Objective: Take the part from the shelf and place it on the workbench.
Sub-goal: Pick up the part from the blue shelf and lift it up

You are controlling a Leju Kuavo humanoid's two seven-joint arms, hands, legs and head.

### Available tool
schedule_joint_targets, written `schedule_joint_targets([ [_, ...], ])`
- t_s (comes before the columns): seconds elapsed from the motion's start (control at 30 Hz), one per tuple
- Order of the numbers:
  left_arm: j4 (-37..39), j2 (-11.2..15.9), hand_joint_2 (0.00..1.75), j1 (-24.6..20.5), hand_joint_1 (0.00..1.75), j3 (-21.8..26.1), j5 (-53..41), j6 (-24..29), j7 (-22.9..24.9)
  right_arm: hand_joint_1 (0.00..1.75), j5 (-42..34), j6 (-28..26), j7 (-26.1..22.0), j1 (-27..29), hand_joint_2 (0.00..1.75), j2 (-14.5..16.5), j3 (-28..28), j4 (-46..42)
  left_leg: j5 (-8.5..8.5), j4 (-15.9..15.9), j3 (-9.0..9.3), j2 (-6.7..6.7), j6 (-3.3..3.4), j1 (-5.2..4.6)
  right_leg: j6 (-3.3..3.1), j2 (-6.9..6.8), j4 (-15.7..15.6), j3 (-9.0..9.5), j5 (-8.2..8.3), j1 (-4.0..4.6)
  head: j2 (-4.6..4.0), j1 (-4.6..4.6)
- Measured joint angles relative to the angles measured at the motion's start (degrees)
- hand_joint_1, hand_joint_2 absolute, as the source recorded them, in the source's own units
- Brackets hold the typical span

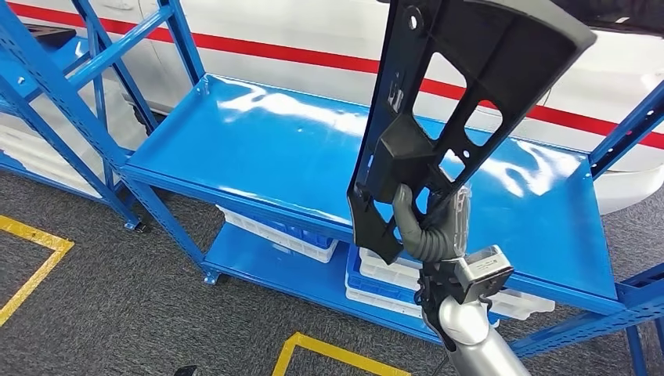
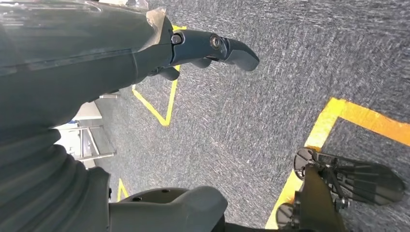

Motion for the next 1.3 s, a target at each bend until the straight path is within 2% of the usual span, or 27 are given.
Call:
schedule_joint_targets([
  [0.03,0.00,0.01,1.75,-0.04,0.00,0.05,0.00,-0.07,0.00,1.75,0.20,0.19,-0.31,0.10,1.75,0.04,-0.03,-0.04,0.09,0.10,-0.14,-0.01,-0.41,-0.07,-0.15,0.10,-1.99,0.97,0.50,0.00,0.00,-0.02],
  [0.07,0.00,0.03,1.75,-0.07,0.00,0.09,0.01,-0.15,0.00,1.75,0.39,0.31,-0.51,0.29,1.75,0.08,-0.10,-0.09,0.22,0.13,-0.27,-0.02,-0.83,-0.14,-0.55,0.22,-2.62,1.18,0.57,0.13,0.00,-0.05],
  [0.1,0.00,0.03,1.75,-0.09,0.00,0.12,0.01,-0.25,0.00,1.75,0.54,0.32,-0.63,0.55,1.75,0.11,-0.22,-0.16,0.38,0.12,-0.38,-0.04,-1.19,-0.11,-1.00,0.32,-2.62,1.13,0.84,0.35,0.00,-0.08],
  [0.17,0.00,0.03,1.75,-0.08,0.00,0.16,0.03,-0.43,0.00,1.75,0.77,0.26,-0.79,1.08,1.75,0.11,-0.53,-0.34,0.10,0.49,-0.69,-0.12,-1.75,0.25,-1.92,0.36,-2.65,0.92,1.27,0.17,0.00,-0.12],
  [0.23,0.00,0.03,1.75,-0.07,0.00,0.20,0.06,-0.52,0.00,1.75,0.97,0.23,-0.95,1.43,1.75,0.15,-0.78,-0.55,-2.66,4.09,-2.21,-0.28,-2.17,0.53,-2.82,0.36,-2.77,0.72,1.75,-0.04,0.00,-0.22],
  [0.3,0.00,0.04,1.75,-0.04,0.00,0.26,0.09,-0.56,0.00,1.75,1.09,0.23,-1.10,1.83,1.75,0.19,-0.91,-0.63,-6.98,11.66,-5.24,-0.39,-2.51,0.58,-3.39,0.34,-2.76,0.32,2.06,0.28,0.00,-0.32],
  [0.33,0.00,0.05,1.75,0.00,0.00,0.29,0.09,-0.57,0.00,1.75,1.11,0.23,-1.15,2.11,1.75,0.20,-0.95,-0.63,-8.39,15.01,-6.55,-0.42,-2.58,0.58,-3.55,0.33,-2.75,0.10,2.18,0.49,0.00,-0.31],
  [0.37,0.00,0.07,1.75,0.03,0.00,0.33,0.09,-0.57,0.00,1.75,1.14,0.23,-1.17,2.38,1.75,0.20,-0.96,-0.63,-8.79,16.68,-7.05,-0.42,-2.55,0.57,-3.67,0.33,-2.74,-0.09,2.29,0.67,0.00,-0.31],
  [0.4,0.00,0.08,1.75,0.06,0.00,0.36,0.13,-0.59,0.00,1.75,1.17,0.23,-1.20,2.61,1.75,0.20,-0.96,-0.64,-8.09,16.02,-6.36,-0.42,-2.38,0.55,-3.72,0.35,-2.73,-0.22,2.39,0.84,0.00,-0.31],
  [0.5,-0.01,0.16,1.75,0.00,0.00,0.42,0.24,-0.67,0.00,1.75,1.38,0.22,-1.32,2.92,1.75,0.22,-1.03,-0.88,-3.78,4.93,0.33,-0.42,-1.19,0.25,-3.49,0.41,-2.70,-0.30,2.65,1.29,0.00,-0.29],
  [0.53,-0.01,0.20,1.75,-0.04,0.00,0.44,0.24,-0.69,0.00,1.75,1.45,0.21,-1.38,2.97,1.75,0.24,-1.08,-1.01,-3.12,2.20,1.83,-0.37,-0.86,0.06,-3.31,0.41,-2.67,-0.39,2.76,1.43,0.00,-0.27],
  [0.57,-0.02,0.25,1.75,-0.07,0.00,0.47,0.25,-0.72,0.00,1.75,1.51,0.20,-1.44,3.04,1.75,0.25,-1.11,-1.12,-3.03,0.96,2.42,-0.33,-0.66,-0.15,-3.08,0.38,-2.68,-0.48,2.90,1.50,0.00,-0.27],
  [0.67,-0.02,0.27,1.75,-0.06,0.00,0.54,0.31,-0.77,0.01,1.75,1.69,0.18,-1.55,3.39,1.75,0.24,-1.21,-1.44,-2.31,0.19,2.31,-0.18,0.00,-0.31,-2.24,0.23,-2.65,-0.90,3.11,1.57,0.00,-0.26],
  [0.7,-0.02,0.26,1.75,-0.08,0.00,0.56,0.33,-0.81,0.01,1.75,1.74,0.17,-1.59,3.48,1.75,0.22,-1.31,-1.57,-1.85,-0.18,2.22,-0.09,0.37,-0.18,-2.17,0.17,-1.73,-1.43,2.43,1.62,0.00,-0.19],
  [0.73,-0.02,0.26,1.75,-0.09,0.00,0.57,0.33,-0.86,0.00,1.75,1.79,0.17,-1.64,3.57,1.75,0.19,-1.42,-1.66,-1.41,-0.53,2.08,0.03,0.70,-0.03,-2.26,0.14,0.29,-2.41,1.13,1.65,0.00,-0.11],
  [0.8,-0.02,0.25,1.75,-0.09,0.00,0.58,0.33,-0.95,0.00,1.75,1.88,0.16,-1.71,3.87,1.75,0.14,-1.59,-1.73,-0.89,-0.63,1.48,0.15,1.04,0.03,-2.66,0.10,7.36,-5.40,-2.66,1.45,0.00,0.08],
  [0.83,-0.02,0.25,1.75,-0.03,0.00,0.58,0.33,-0.97,0.00,1.75,1.97,0.16,-1.74,4.15,1.75,0.13,-1.63,-1.73,-0.67,-0.61,1.15,0.18,1.04,0.00,-2.59,0.10,10.92,-6.77,-4.13,1.31,0.00,0.13],
  [0.87,-0.02,0.23,1.75,0.02,0.00,0.58,0.32,-0.99,0.00,1.75,2.08,0.17,-1.78,4.42,1.75,0.11,-1.67,-1.73,-0.45,-0.58,0.83,0.18,0.99,-0.01,-2.30,0.09,13.07,-7.43,-4.89,1.17,0.00,0.17],
  [0.9,-0.02,0.22,1.75,0.08,0.00,0.58,0.30,-1.02,0.00,1.75,2.19,0.19,-1.84,4.66,1.75,0.10,-1.76,-1.73,-0.25,-0.56,0.59,0.16,0.87,-0.01,-1.79,0.07,12.93,-6.90,-4.72,1.02,0.00,0.20],
  [0.93,-0.02,0.20,1.75,0.12,0.00,0.58,0.28,-1.03,0.00,1.75,2.27,0.20,-1.90,4.81,1.75,0.10,-1.87,-1.73,-0.07,-0.54,0.43,0.13,0.71,0.00,-1.19,0.03,10.43,-5.20,-3.74,0.84,0.00,0.22],
  [1.0,-0.02,0.18,1.75,0.12,0.00,0.58,0.23,-1.06,0.00,1.75,2.38,0.27,-2.01,4.90,1.75,0.10,-2.13,-1.74,0.16,-0.38,0.26,0.08,0.26,-0.11,-0.33,-0.06,1.97,-0.29,-1.18,0.48,0.00,0.24],
  [1.03,-0.02,0.18,1.75,0.10,0.00,0.58,0.22,-1.06,0.00,1.75,2.41,0.31,-2.07,4.92,1.75,0.15,-2.23,-1.76,0.25,-0.26,0.16,0.07,-0.03,-0.22,-0.38,-0.06,-1.19,1.43,-0.28,0.43,0.00,0.21],
  [1.07,-0.02,0.19,1.75,0.09,0.00,0.58,0.20,-1.07,0.00,1.75,2.45,0.33,-2.11,4.95,1.75,0.19,-2.31,-1.79,0.40,-0.17,0.04,0.07,-0.39,-0.33,-0.65,-0.02,-2.93,2.29,0.20,0.48,0.00,0.17],
  [1.13,-0.02,0.19,1.75,0.10,0.00,0.58,0.16,-1.07,0.00,1.75,2.48,0.35,-2.16,5.02,1.75,0.23,-2.41,-1.85,0.86,-0.19,-0.19,0.06,-1.17,-0.28,-1.60,0.08,-3.37,2.28,0.71,0.75,0.00,0.11],
  [1.2,-0.02,0.21,1.75,0.11,0.00,0.58,0.07,-1.07,0.00,1.75,2.55,0.35,-2.21,5.04,1.75,0.26,-2.46,-1.89,0.08,0.65,-0.72,-0.14,-1.84,0.11,-2.55,0.07,-3.44,1.97,1.34,0.54,0.00,0.09],
  [1.23,-0.02,0.22,1.75,0.12,0.00,0.57,0.03,-1.11,0.00,1.75,2.58,0.35,-2.24,5.04,1.75,0.33,-2.47,-1.90,-1.45,2.45,-1.50,-0.27,-2.13,0.27,-3.04,0.05,-3.52,1.76,1.67,0.36,0.00,0.02],
  [1.3,-0.02,0.23,1.75,0.13,0.00,0.56,-0.03,-1.32,0.00,1.75,2.65,0.36,-2.30,5.09,1.75,0.48,-2.47,-1.92,-6.05,9.26,-4.20,-0.45,-2.67,0.45,-3.77,0.01,-3.50,1.08,2.26,0.41,0.00,-0.12],
])
